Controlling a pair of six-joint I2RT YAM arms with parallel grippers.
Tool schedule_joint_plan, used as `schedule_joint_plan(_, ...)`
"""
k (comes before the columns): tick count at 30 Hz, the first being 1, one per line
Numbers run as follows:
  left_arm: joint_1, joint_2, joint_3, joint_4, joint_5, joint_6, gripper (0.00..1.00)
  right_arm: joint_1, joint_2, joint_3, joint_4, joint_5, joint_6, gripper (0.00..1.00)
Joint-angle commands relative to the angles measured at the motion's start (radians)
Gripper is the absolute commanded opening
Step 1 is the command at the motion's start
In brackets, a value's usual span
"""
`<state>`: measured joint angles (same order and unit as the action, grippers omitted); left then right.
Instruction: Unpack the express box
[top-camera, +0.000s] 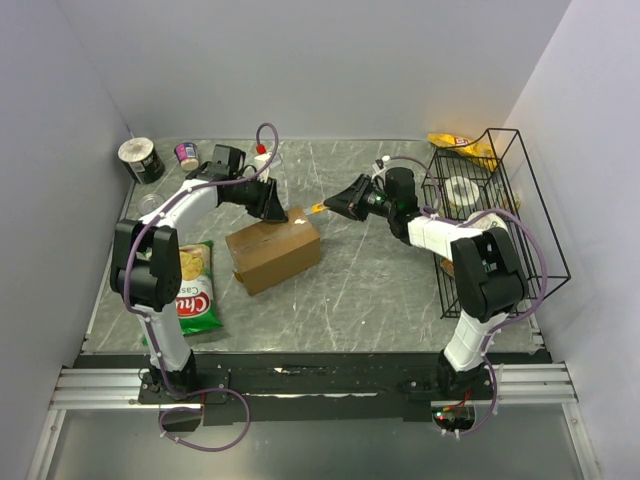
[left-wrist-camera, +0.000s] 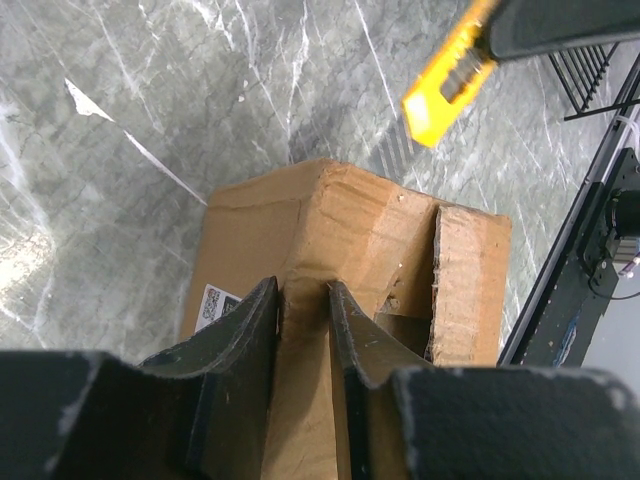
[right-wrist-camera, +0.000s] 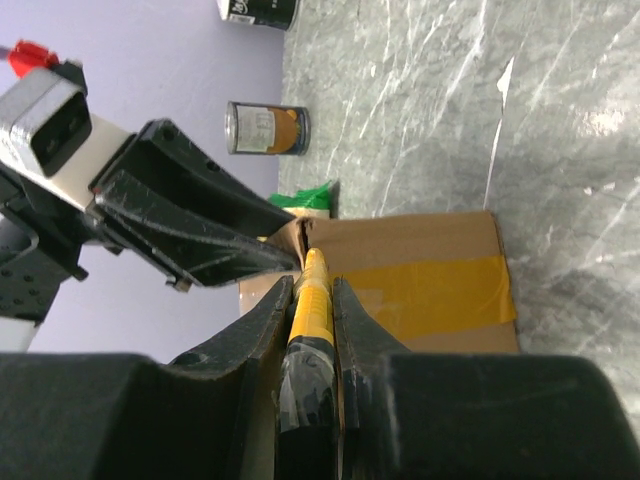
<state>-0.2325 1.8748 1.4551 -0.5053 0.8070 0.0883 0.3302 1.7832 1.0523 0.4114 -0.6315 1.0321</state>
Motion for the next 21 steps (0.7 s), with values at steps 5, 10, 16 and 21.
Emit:
schedule_joint_plan(5, 0.005, 0.038, 0.016, 0.007, -0.138, 0.018, 0.01, -0.023, -0.110, -0.067, -0.084, -0.049, -0.098, 0.00)
schedule_joint_plan(10, 0.007, 0.038, 0.017, 0.016, -0.153, 0.010, 0.01, -0.043, -0.128, -0.064, -0.140, -0.082, -0.156, 0.00)
schedule_joint_plan(16, 0.019, 0.037, 0.014, 0.022, -0.195, 0.001, 0.01, -0.063, -0.143, -0.075, -0.195, -0.125, -0.202, 0.00)
schedule_joint_plan(21, 0.028, 0.035, 0.013, 0.033, -0.235, -0.009, 0.01, -0.068, -0.150, -0.077, -0.212, -0.160, -0.237, 0.00)
